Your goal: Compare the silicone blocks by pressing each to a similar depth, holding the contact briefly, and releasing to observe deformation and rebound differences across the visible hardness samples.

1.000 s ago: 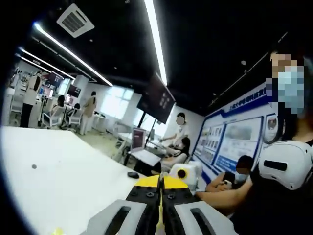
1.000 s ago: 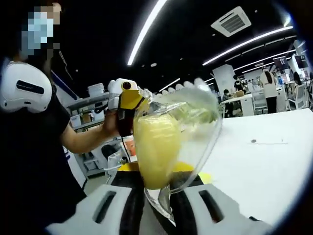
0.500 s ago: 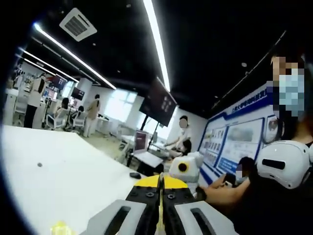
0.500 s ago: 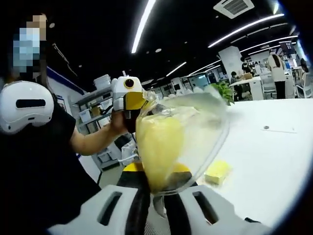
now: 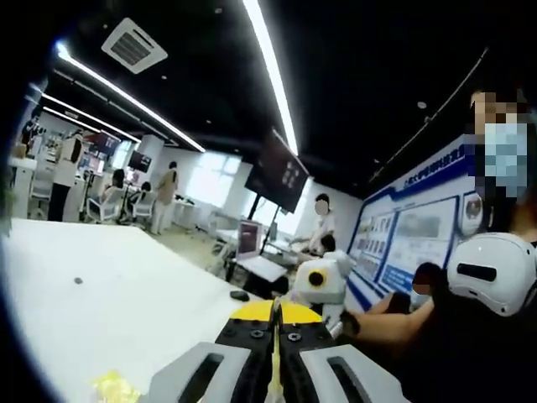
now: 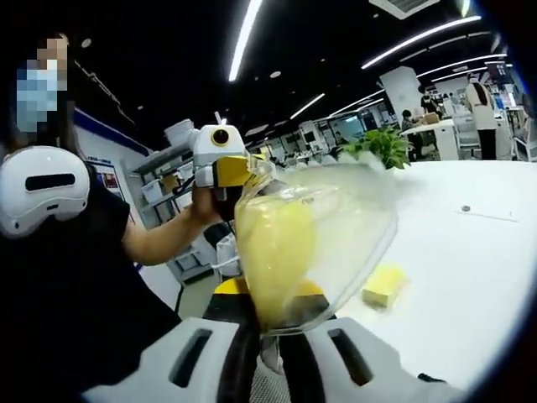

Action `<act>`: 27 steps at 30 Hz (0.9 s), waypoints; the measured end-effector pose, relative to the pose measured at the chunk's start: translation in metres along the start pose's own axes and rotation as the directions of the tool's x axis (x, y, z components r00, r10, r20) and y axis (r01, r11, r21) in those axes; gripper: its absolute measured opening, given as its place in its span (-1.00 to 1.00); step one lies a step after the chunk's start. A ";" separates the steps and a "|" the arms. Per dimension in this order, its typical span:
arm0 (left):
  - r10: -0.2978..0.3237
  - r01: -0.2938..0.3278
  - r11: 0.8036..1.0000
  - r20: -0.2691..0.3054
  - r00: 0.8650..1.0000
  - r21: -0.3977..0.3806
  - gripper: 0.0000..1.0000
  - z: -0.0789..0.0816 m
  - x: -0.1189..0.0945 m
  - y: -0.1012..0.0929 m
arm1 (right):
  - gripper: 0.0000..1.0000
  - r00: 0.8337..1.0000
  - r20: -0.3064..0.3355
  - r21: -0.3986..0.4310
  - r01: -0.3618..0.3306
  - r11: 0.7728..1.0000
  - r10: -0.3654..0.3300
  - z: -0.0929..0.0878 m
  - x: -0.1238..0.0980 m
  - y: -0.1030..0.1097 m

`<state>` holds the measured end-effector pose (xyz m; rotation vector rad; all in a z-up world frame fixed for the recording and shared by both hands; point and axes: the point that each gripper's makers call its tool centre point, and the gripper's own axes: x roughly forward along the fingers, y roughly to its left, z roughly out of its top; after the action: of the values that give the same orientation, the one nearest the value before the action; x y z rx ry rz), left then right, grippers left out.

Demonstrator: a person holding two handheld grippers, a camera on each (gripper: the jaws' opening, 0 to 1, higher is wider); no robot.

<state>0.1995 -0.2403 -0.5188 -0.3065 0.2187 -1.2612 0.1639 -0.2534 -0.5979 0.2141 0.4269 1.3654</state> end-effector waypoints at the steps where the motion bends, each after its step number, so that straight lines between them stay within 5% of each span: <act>1: 0.001 -0.001 1.000 -0.006 1.000 0.001 -1.00 -0.001 0.000 0.000 | -0.96 1.000 -0.003 0.006 0.001 1.000 -0.001 -0.001 0.000 0.000; 27: 0.029 -0.029 0.999 -0.007 1.000 0.024 -1.00 -0.008 -0.001 -0.018 | -0.93 1.000 -0.004 0.040 -0.009 0.999 0.009 -0.009 -0.004 0.014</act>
<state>0.1804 -0.2455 -0.5204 -0.2777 0.2134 -1.2353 0.1468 -0.2559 -0.5999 0.2465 0.4576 1.3673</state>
